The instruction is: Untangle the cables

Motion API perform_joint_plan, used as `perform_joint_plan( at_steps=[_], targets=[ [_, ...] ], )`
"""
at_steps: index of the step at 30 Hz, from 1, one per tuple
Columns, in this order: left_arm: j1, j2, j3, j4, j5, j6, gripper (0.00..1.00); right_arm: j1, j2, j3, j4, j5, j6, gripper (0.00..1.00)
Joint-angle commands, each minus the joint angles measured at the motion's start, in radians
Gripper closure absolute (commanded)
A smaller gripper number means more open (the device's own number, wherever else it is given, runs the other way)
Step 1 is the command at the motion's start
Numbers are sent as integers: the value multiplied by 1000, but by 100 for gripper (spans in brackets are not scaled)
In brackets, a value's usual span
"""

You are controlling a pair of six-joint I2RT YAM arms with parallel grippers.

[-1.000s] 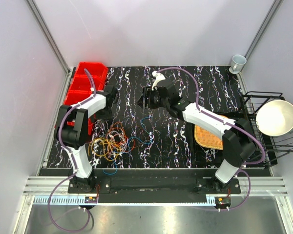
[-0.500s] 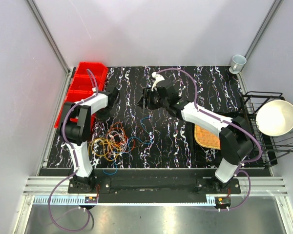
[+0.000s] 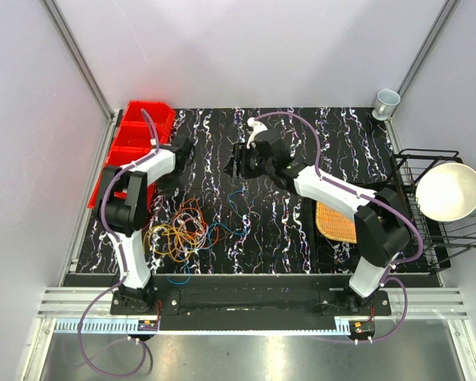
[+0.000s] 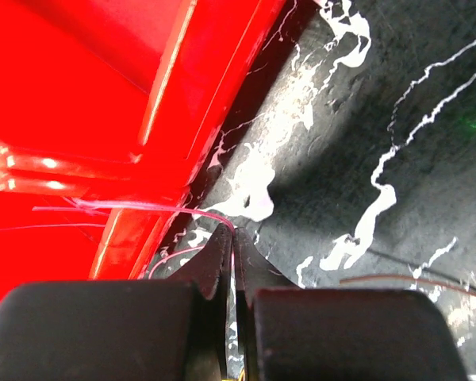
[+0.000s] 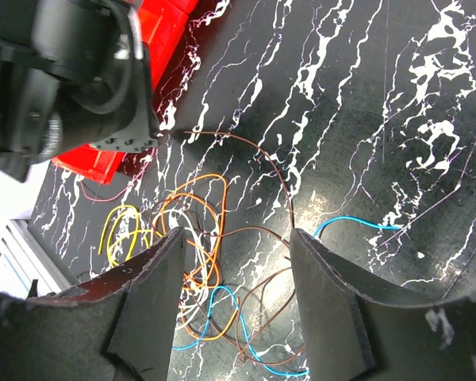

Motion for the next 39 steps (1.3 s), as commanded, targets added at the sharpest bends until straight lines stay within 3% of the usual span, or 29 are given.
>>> perform_joint_plan(
  at_steps=[1, 11, 20, 32, 39],
  targets=[
    [-1, -146, 24, -14, 10, 5, 100, -8, -15, 44, 21, -29, 15, 39],
    [29, -442, 67, -117, 54, 49, 100, -8, -38, 59, 22, -90, 61, 41],
    [184, -596, 119, -123, 203, 137, 100, -8, -72, 53, 16, -132, 103, 42],
    [216, -600, 458, -305, 225, 138, 100, -8, -91, 47, 11, -156, 135, 42],
    [221, -606, 510, -293, 225, 160, 100, -7, -99, 28, 14, -164, 152, 43]
  ],
)
